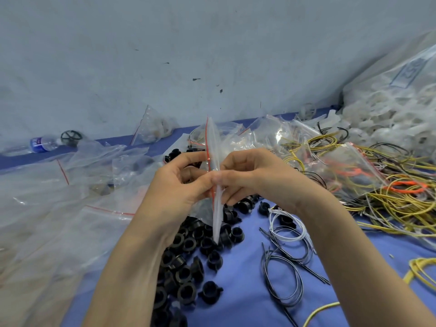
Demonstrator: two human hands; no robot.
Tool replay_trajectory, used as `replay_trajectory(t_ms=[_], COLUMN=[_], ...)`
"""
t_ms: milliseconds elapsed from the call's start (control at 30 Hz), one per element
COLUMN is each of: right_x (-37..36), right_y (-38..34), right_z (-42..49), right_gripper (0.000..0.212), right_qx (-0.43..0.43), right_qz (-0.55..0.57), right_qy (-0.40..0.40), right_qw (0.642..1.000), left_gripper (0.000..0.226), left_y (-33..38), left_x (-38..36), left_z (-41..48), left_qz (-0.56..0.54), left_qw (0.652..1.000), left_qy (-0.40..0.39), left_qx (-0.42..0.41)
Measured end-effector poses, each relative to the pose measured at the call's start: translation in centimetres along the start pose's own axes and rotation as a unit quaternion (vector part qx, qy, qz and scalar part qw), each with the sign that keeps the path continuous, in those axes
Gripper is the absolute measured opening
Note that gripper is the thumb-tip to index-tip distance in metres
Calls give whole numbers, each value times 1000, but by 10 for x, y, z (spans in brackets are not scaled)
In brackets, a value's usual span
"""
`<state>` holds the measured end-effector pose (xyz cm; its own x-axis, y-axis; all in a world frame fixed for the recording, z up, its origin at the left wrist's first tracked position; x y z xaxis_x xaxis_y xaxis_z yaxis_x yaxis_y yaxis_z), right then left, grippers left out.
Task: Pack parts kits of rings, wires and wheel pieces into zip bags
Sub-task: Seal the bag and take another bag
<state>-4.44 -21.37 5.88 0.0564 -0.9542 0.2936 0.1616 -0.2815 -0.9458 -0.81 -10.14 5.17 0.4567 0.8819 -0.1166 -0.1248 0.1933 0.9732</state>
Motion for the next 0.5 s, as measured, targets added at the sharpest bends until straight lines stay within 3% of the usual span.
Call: replay_trajectory(t_ms=[100, 233, 400, 500], right_x=[1, 13, 57, 53], right_y=[-1, -1, 8, 14], right_z=[0, 2, -6, -4], right_gripper=[33, 24, 23, 26], right_qx=[-8, -4, -34, -32], right_qz=[-9, -72, -89, -7], right_qy=[20, 93, 204, 136], right_qw=[1000, 993, 974, 990], left_gripper=[31, 32, 36, 38], left_y=[5, 11, 43, 56], left_x=[-5, -6, 39, 38], left_z=[-2, -4, -5, -10], left_qz=[66, 123, 202, 236], left_qw=[997, 991, 957, 941], left_qy=[3, 6, 127, 102], left_qx=[-28, -58, -164, -218])
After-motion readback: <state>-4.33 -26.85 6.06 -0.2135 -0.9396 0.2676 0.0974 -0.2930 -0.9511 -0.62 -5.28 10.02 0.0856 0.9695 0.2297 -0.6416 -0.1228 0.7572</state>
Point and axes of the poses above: each hand's wrist, its own z-axis towards the middle knuckle, its own x-axis out of the back of the hand, y = z × x, the point moved 9 cm from there along z, towards the middle knuckle, and after that the axes turned 6 degrees about -z, right-handed, at the moved point
